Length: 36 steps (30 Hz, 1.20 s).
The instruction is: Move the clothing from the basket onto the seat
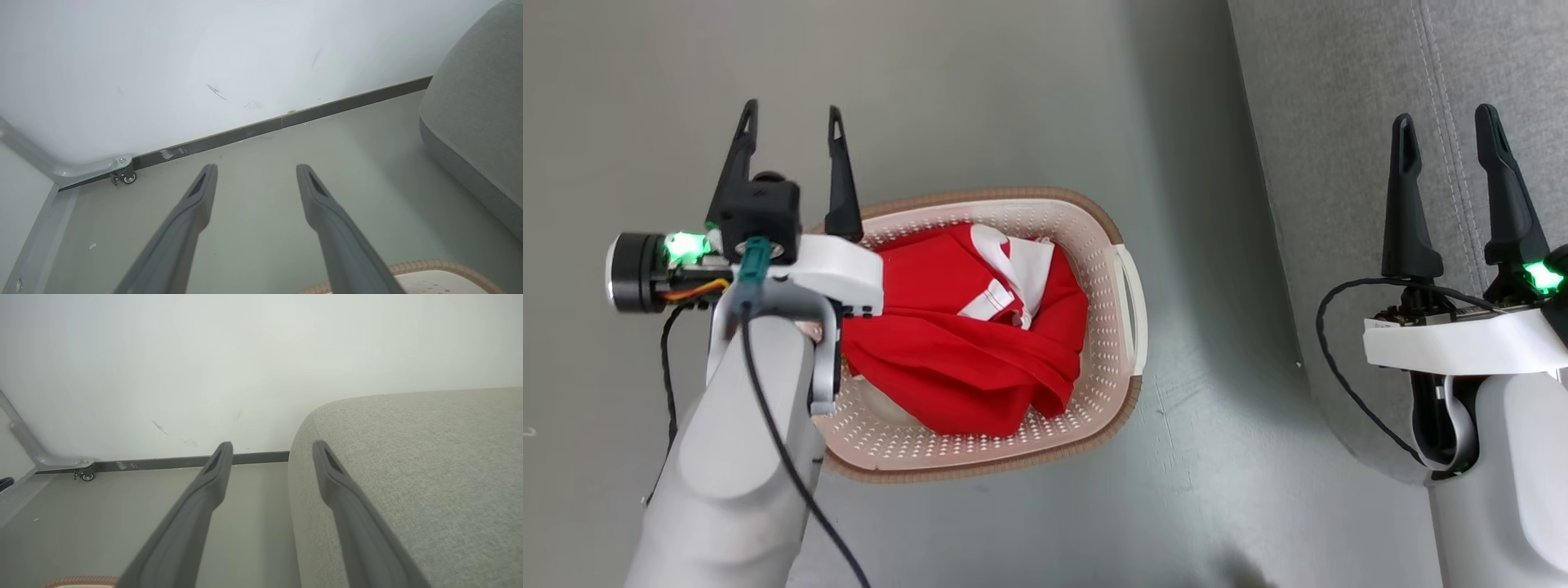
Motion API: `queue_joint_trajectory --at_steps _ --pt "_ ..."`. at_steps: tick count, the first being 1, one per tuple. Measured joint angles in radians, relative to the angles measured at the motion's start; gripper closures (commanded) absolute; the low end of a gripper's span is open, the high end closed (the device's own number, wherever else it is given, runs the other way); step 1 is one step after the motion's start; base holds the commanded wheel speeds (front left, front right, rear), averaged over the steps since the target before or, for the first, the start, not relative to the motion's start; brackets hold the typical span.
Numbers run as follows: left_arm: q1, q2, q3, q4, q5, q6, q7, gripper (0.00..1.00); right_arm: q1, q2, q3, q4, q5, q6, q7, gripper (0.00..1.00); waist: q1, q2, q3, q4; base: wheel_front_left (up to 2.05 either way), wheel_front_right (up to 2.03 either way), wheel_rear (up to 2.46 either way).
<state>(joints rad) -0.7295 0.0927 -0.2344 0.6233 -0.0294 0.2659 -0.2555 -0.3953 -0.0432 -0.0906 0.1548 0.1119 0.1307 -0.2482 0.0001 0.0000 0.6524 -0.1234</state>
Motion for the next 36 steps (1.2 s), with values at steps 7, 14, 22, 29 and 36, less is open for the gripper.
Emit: queue_joint_trajectory --at_steps 7,14,22,29,36 --pt "0.085 -0.001 0.045 -0.120 -0.041 0.010 0.000 0.00 0.000 0.000 -0.015 0.002 -0.028 0.000 -0.001 0.00 0.0000 0.0000 -0.048 0.018 0.00 0.00 0.00" --pt "0.167 0.001 0.076 -0.211 -0.069 0.013 0.000 0.00 0.002 -0.001 -0.028 0.007 -0.060 0.000 -0.001 0.00 0.0000 0.0000 -0.103 0.036 0.00 0.00 0.00" --pt "0.268 0.001 0.101 -0.277 -0.083 0.016 0.000 0.00 0.013 -0.001 -0.034 0.019 -0.072 0.000 -0.001 0.00 0.0000 0.0000 -0.177 0.056 0.00 0.00 0.00" --pt "0.346 -0.003 0.117 -0.340 -0.102 0.014 0.000 0.00 0.074 -0.001 -0.037 0.037 -0.090 0.000 -0.001 0.00 0.0000 0.0000 -0.255 0.074 0.00 0.00 0.00" --pt "0.422 -0.006 0.122 -0.373 -0.106 0.009 0.000 0.00 0.125 -0.001 -0.039 0.042 -0.104 0.000 -0.001 0.00 0.0000 0.0000 -0.326 0.088 0.00 0.00 0.00"
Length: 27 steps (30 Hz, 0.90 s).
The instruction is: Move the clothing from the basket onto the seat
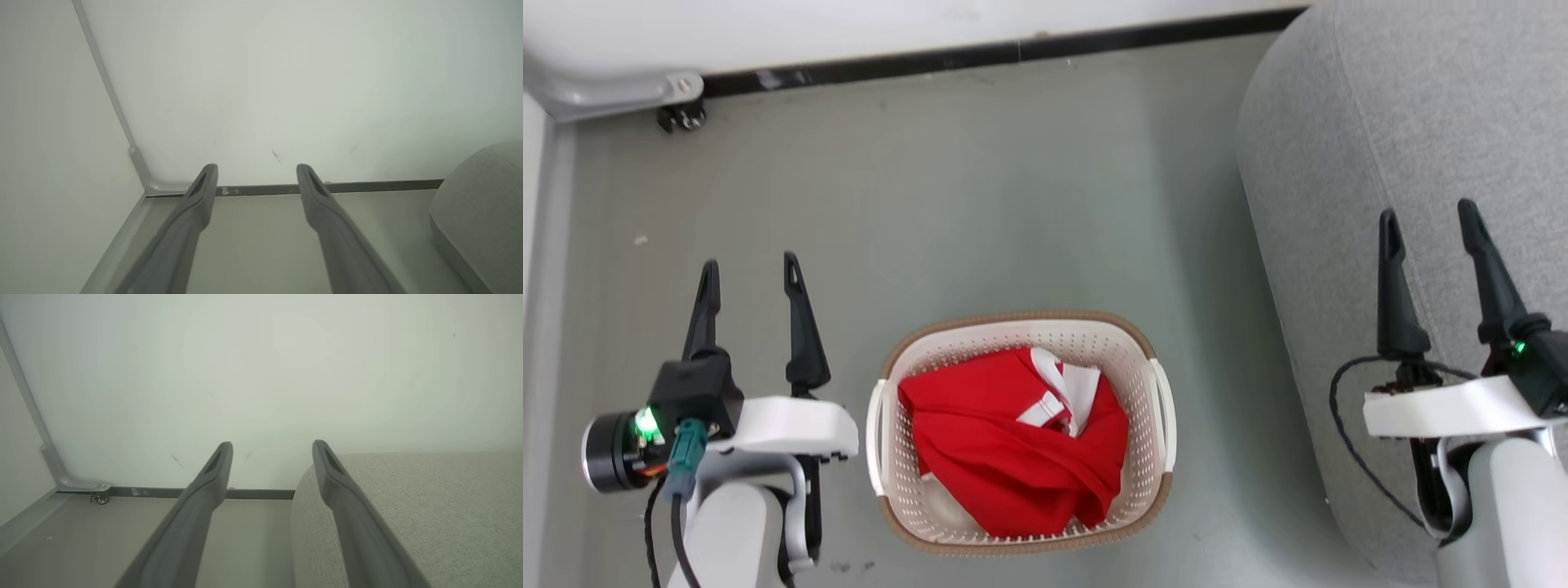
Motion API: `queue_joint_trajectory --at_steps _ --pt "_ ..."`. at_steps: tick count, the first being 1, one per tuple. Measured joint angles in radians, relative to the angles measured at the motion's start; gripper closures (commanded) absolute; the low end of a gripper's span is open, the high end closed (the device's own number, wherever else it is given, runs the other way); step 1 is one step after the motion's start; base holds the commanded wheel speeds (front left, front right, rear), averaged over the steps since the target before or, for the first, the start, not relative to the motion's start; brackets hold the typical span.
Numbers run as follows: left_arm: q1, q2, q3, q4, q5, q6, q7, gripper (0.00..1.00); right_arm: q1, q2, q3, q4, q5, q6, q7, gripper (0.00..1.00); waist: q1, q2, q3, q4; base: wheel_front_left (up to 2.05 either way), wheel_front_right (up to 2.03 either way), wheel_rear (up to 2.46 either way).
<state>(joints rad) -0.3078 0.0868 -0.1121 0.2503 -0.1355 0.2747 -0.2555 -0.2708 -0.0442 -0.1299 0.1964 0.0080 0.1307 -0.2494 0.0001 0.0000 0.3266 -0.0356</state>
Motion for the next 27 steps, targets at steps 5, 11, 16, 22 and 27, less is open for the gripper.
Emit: queue_joint_trajectory --at_steps 5,11,16,22,27 --pt "0.066 0.000 -0.002 0.000 -0.010 -0.011 0.000 0.00 0.046 0.000 0.003 0.005 -0.008 0.000 0.000 0.00 0.0000 0.0000 -0.050 0.011 0.00 0.00 0.00" --pt "0.128 0.000 -0.011 0.001 -0.011 -0.037 0.000 0.00 0.102 0.001 0.005 0.017 -0.010 0.000 0.000 0.00 -0.0001 0.0000 -0.105 0.024 0.00 0.00 0.00" --pt "0.164 0.001 -0.023 0.001 -0.011 -0.053 0.000 0.00 0.140 0.002 0.007 0.031 -0.009 0.000 0.000 0.00 -0.0001 0.0000 -0.144 0.034 0.00 0.00 0.00" --pt "0.194 0.001 -0.027 0.002 -0.011 -0.060 0.000 0.00 0.175 0.002 0.006 0.034 0.005 0.000 0.000 0.00 0.0000 0.0000 -0.184 0.042 0.00 0.00 0.00" --pt "0.218 0.002 -0.032 0.002 -0.011 -0.065 0.000 0.00 0.200 0.002 0.003 0.035 0.014 0.000 0.000 0.00 -0.0001 0.0001 -0.212 0.046 0.00 0.00 0.00"
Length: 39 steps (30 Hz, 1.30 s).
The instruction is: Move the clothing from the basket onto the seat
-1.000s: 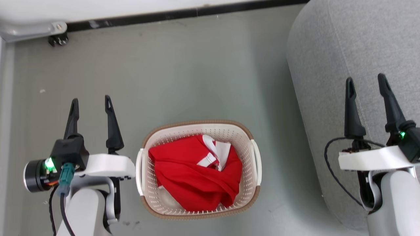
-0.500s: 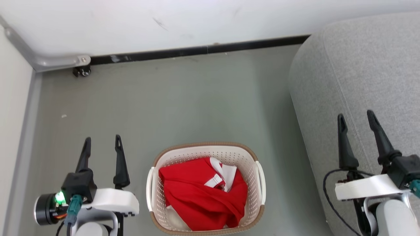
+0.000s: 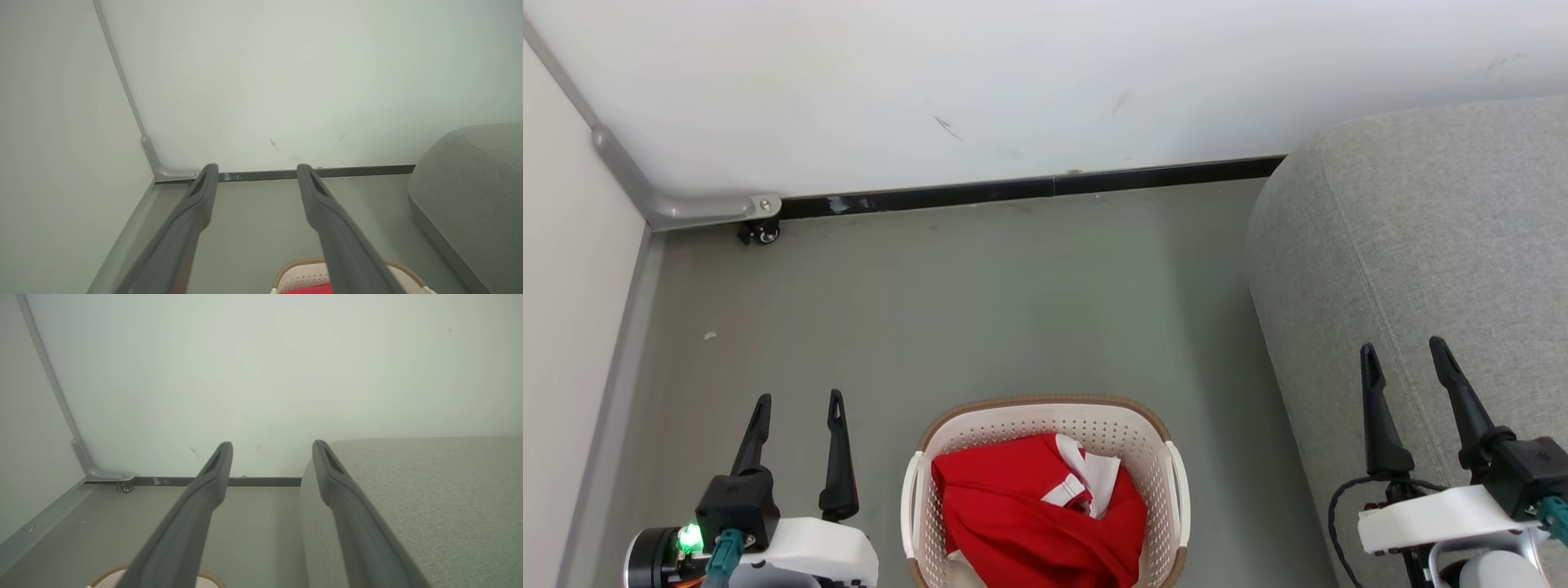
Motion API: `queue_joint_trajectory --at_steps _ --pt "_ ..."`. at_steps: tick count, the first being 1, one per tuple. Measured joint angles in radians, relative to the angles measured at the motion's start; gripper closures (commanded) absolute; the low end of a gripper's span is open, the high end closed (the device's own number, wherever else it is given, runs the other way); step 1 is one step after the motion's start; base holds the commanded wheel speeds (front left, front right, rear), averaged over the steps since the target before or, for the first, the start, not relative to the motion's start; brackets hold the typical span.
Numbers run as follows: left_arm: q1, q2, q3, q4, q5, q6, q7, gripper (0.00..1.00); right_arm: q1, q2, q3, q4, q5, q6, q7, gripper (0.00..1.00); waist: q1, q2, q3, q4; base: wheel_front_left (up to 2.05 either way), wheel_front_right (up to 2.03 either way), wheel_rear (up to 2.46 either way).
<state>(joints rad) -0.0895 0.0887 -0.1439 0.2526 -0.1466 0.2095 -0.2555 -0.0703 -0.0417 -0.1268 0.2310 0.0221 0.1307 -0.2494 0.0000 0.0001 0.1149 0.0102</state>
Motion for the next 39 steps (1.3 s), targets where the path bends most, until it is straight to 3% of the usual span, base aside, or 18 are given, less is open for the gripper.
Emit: queue_joint_trajectory --at_steps 19,39 --pt "0.070 0.001 0.012 -0.002 -0.001 -0.008 0.000 0.00 0.054 0.002 0.005 0.000 0.006 0.000 0.000 0.00 0.0000 0.0000 -0.072 0.003 0.00 0.00 0.00" --pt "0.089 0.001 0.018 -0.033 -0.006 -0.016 0.000 0.00 0.075 0.003 0.009 -0.027 0.014 0.000 0.003 0.00 0.0000 0.0000 -0.078 -0.011 0.00 0.00 0.00"
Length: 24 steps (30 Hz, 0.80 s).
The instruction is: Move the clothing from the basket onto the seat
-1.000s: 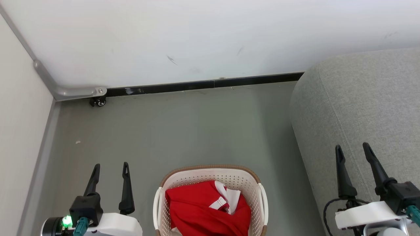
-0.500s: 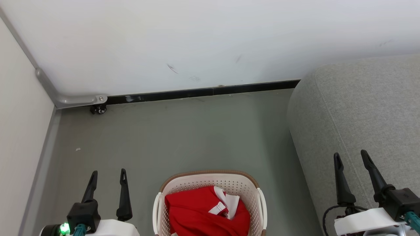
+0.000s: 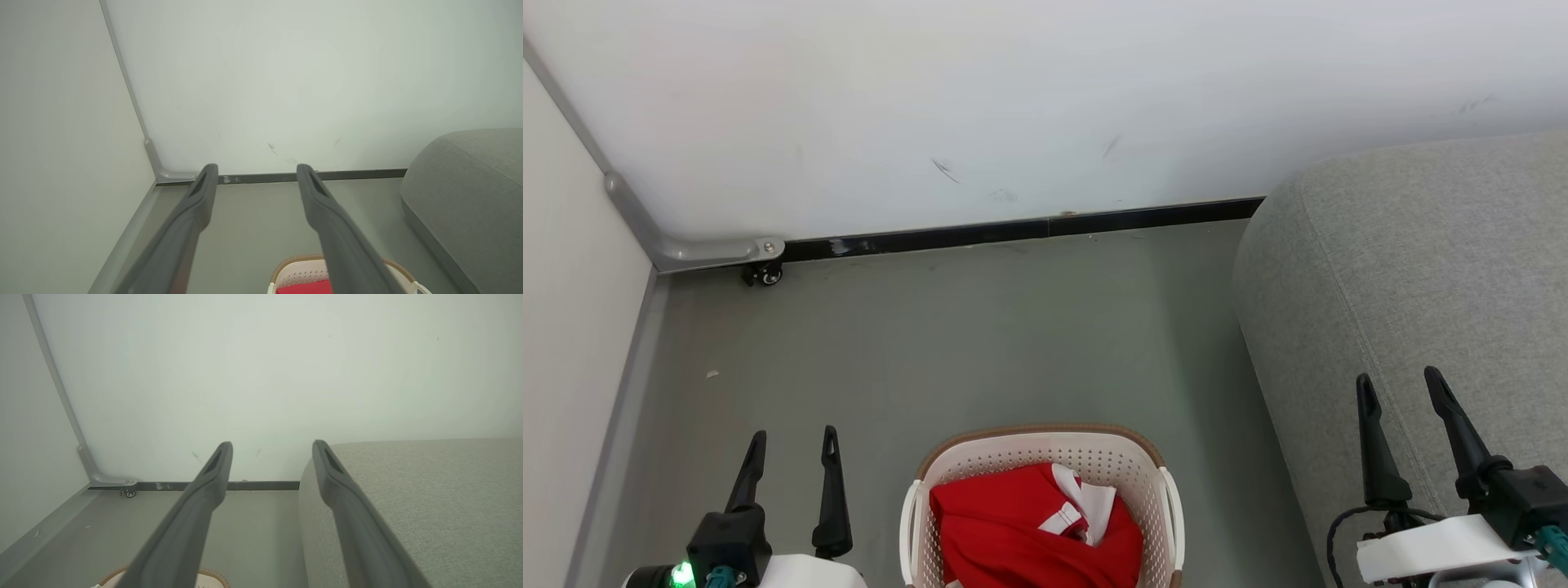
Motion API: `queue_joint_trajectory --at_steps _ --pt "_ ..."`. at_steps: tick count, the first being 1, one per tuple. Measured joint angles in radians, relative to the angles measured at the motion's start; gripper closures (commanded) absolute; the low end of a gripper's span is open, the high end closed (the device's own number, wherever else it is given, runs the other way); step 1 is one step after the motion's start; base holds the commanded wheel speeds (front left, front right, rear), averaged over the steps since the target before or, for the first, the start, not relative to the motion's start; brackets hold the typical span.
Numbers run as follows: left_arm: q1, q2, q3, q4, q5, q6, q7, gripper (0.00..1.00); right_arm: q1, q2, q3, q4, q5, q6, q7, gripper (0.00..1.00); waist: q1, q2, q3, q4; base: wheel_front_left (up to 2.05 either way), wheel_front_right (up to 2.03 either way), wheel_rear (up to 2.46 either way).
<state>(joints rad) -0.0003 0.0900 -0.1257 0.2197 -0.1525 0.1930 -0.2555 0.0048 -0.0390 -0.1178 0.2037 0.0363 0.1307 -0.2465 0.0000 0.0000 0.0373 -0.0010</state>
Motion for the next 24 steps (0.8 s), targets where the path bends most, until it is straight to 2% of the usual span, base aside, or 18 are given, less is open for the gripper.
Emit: queue_joint_trajectory --at_steps 14,24 --pt "0.000 0.002 0.003 -0.007 0.000 -0.001 0.000 0.00 0.017 0.000 -0.002 -0.007 0.009 0.000 0.000 0.00 0.0000 0.0000 0.007 -0.004 0.00 0.00 0.00" --pt "-0.001 0.030 -0.047 0.005 0.036 -0.035 0.000 0.00 0.018 0.000 -0.003 -0.015 0.009 0.000 0.000 0.00 0.0000 0.0000 0.021 -0.009 0.00 0.00 0.00"
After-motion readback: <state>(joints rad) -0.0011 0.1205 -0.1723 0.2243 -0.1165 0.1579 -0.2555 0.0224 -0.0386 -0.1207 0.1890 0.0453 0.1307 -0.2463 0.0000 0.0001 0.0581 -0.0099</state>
